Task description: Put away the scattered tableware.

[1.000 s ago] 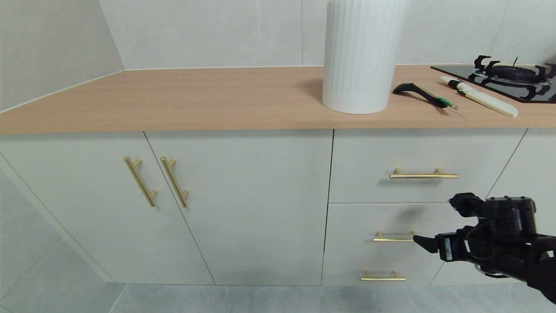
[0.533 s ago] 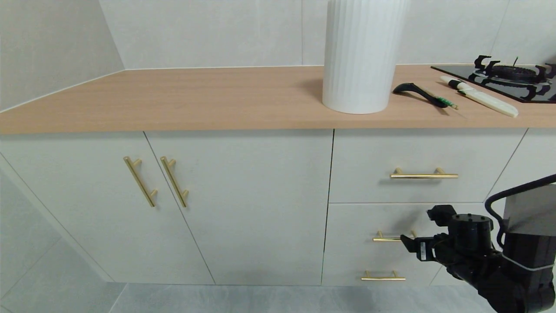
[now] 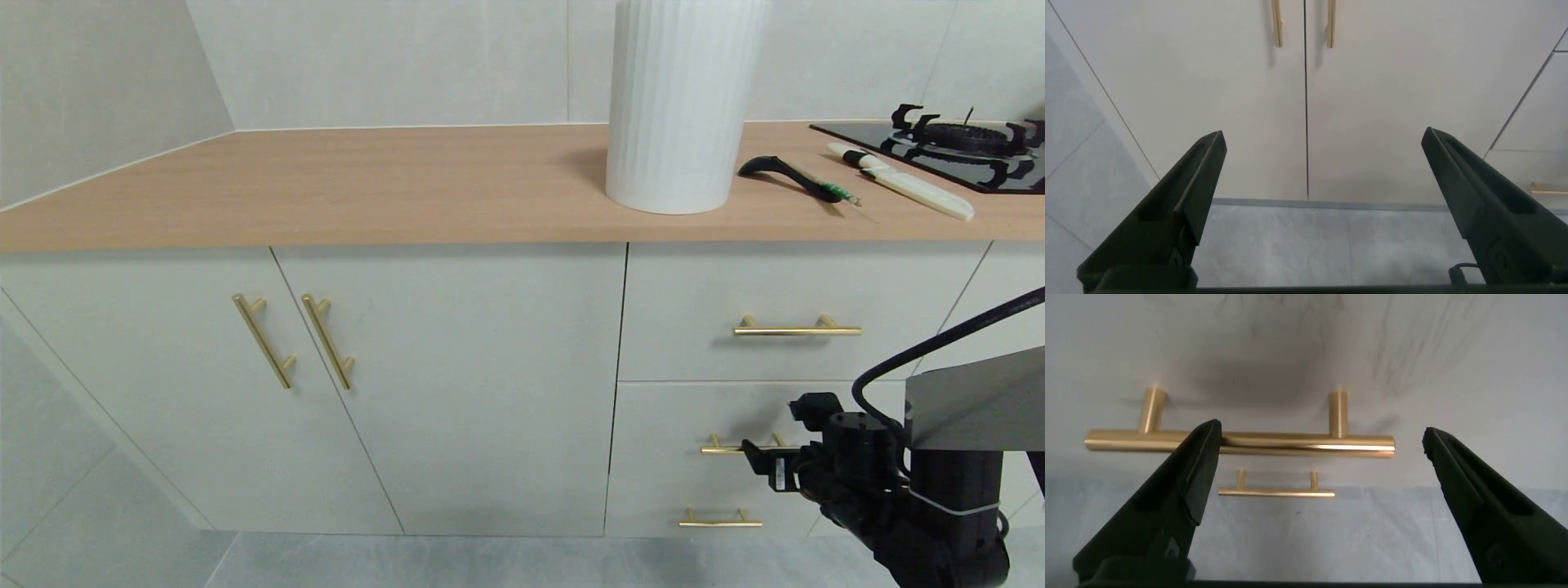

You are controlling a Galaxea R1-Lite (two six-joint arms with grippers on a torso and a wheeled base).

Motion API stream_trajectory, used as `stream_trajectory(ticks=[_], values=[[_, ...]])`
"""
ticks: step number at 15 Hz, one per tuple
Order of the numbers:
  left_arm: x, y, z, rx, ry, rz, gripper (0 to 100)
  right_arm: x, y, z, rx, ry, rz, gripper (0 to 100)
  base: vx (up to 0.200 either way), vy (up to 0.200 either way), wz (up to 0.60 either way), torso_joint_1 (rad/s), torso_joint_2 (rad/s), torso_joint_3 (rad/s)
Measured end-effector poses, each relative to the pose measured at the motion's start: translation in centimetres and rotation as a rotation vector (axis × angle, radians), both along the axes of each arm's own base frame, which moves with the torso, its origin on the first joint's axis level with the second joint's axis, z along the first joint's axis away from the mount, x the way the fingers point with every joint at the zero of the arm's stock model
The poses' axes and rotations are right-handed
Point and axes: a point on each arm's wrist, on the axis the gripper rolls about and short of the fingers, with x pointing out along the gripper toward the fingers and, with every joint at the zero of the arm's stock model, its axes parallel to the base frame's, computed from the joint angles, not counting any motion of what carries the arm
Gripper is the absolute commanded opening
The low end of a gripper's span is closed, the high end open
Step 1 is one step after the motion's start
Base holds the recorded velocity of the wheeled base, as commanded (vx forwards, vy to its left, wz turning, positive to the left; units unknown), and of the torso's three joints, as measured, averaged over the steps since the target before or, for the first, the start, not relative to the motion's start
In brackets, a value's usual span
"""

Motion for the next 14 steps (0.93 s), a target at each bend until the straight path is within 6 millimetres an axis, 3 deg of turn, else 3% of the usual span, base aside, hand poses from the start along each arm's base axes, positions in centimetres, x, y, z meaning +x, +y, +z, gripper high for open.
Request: stream_trajectory(ticks=[14], values=[[0.00,0.00,0.00,0.000,0.000,0.000,100,-0.02,0.15,-0.86,-0.014,0.024,-0.004,100,0.000,0.000,0.00,0.000,0.00,0.000]])
